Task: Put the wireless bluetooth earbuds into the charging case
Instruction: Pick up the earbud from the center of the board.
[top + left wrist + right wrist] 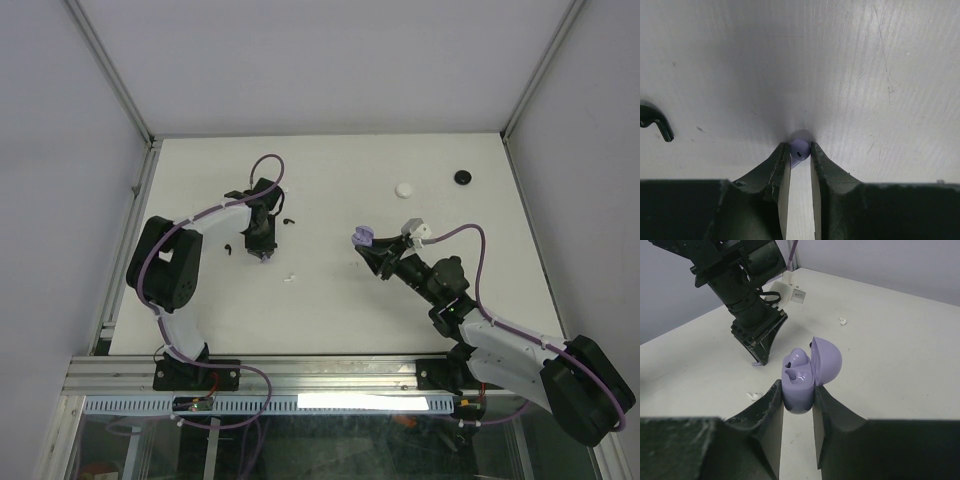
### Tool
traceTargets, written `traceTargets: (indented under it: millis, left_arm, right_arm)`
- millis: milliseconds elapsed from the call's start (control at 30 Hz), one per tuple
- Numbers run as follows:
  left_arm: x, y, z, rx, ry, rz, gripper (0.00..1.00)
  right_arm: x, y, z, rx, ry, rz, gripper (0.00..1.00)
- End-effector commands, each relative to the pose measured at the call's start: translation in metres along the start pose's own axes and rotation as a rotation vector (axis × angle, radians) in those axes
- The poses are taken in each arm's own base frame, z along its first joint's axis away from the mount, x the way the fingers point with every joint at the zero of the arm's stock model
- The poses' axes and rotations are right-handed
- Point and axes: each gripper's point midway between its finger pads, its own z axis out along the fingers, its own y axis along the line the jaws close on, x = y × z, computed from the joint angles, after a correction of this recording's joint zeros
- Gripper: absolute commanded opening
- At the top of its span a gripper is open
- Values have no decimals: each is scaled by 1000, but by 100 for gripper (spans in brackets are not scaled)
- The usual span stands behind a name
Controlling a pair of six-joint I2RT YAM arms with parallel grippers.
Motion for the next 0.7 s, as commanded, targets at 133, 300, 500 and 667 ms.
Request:
traceTargets:
  millis: [133,300,500,667]
  left_arm:
    - [-14,-5,-9,39,-53,7,16]
    - [-36,-20,-40,131,-171,14,15]
    - [-60,-40,-92,270,-329,28,14]
    - [-71,-61,-136,380,-442,53,14]
  right_arm:
    - [-17,1,7,-8,-43,-17,0]
    - [-24,0,11,-4,-60,-17,0]
    - [-32,5,19,-23,-84,-23,0]
    - [-42,8,28,-29,-125,-41,0]
